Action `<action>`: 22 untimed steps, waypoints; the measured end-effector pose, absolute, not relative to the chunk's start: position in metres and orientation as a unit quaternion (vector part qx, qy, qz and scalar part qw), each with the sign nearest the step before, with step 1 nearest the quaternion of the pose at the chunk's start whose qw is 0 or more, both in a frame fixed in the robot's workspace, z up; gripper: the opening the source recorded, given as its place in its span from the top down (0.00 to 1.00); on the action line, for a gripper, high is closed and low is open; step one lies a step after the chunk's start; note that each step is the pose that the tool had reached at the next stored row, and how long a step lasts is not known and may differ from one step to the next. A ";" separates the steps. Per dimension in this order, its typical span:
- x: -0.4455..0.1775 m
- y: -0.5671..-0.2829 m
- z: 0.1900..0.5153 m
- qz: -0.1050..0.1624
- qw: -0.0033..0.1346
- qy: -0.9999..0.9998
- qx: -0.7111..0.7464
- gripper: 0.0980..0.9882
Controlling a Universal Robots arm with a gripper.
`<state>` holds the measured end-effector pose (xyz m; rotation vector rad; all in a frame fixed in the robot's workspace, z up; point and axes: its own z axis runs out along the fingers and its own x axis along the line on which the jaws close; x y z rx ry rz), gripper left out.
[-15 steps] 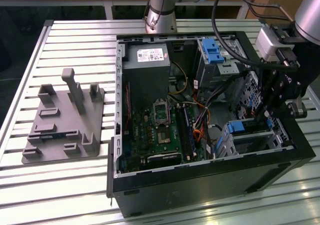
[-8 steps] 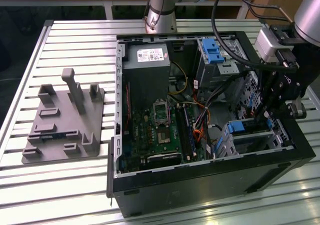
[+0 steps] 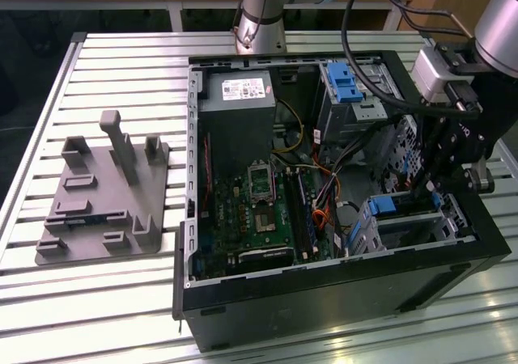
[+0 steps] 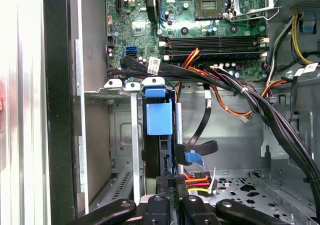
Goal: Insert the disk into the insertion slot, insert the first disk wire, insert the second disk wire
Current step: 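Insert the first disk wire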
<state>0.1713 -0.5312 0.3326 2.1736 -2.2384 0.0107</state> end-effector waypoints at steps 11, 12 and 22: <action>0.171 -0.531 0.329 0.003 0.011 -0.717 0.697 0.92; 0.171 -0.531 0.329 0.003 0.011 -0.717 0.697 0.92; 0.171 -0.532 0.326 0.003 0.010 -0.717 0.697 0.85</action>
